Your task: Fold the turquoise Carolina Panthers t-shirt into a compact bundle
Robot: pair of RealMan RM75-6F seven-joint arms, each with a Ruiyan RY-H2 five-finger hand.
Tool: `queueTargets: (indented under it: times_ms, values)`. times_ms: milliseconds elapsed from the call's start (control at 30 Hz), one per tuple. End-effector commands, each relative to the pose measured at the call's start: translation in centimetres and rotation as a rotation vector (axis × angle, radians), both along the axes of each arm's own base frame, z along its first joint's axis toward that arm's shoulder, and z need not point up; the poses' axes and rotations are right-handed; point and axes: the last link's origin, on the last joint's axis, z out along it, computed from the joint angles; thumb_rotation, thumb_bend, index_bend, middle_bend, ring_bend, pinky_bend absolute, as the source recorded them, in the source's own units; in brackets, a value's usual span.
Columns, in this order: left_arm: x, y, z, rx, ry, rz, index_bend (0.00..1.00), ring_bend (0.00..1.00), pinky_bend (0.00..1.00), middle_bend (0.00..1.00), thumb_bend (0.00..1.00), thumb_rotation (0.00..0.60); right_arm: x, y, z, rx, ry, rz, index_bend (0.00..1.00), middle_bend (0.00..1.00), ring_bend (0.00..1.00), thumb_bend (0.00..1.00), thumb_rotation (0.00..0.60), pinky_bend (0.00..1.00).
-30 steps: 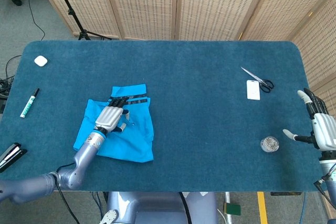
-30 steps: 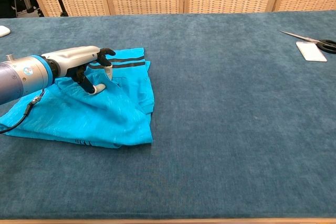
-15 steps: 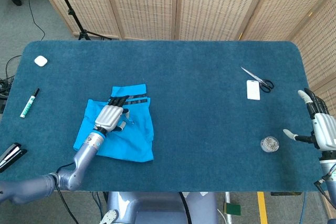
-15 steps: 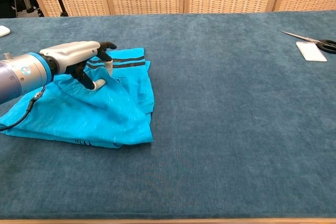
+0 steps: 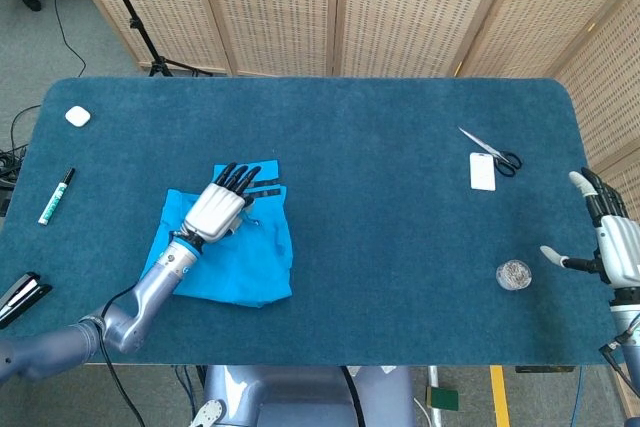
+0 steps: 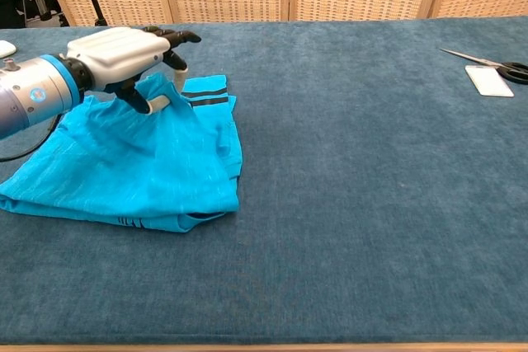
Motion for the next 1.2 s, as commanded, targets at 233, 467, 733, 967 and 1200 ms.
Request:
queueTargets:
  times_ms: [233,467,733,967,1200]
  values:
    - [2.1,1.9,-0.2,0.018,0.108,-0.177,0.78,0.0,0.0,0.0,0.45,0.6,0.0,-0.1,0.1,0.0,-0.003,-0.002,0.0,0.0,0.0,0.0,0.6,0.0]
    - [2.9,2.7,-1.2,-0.007,0.179,-0.264,0.78,0.0,0.0,0.0,0.4,0.6,-0.2,-0.2,0.0,0.005,-0.002,-0.008,0.0,0.0,0.0,0.0,0.6,0.0]
    - [3.1,2.7,-2.8,-0.02,0.209,-0.277,0.4,0.0,0.0,0.0,0.3,0.6,-0.3,-0.3,0.0,0.004,-0.003,-0.013,0.0,0.0,0.0,0.0,0.6,0.0]
    - [3.5,2.6,-3.2,-0.013,0.153,-0.245,0.0,0.0,0.0,0.0,0.19,0.6,-0.3,-0.3,0.0,0.007,-0.001,-0.014,0.0,0.0,0.0,0.0,0.6,0.0]
    - [4.4,2.3,-1.9,0.012,0.009,-0.221,0.0,0.0,0.0,0.0,0.01,0.6,-0.3,-0.2,0.1,0.003,-0.001,-0.01,0.0,0.0,0.0,0.0,0.6,0.0]
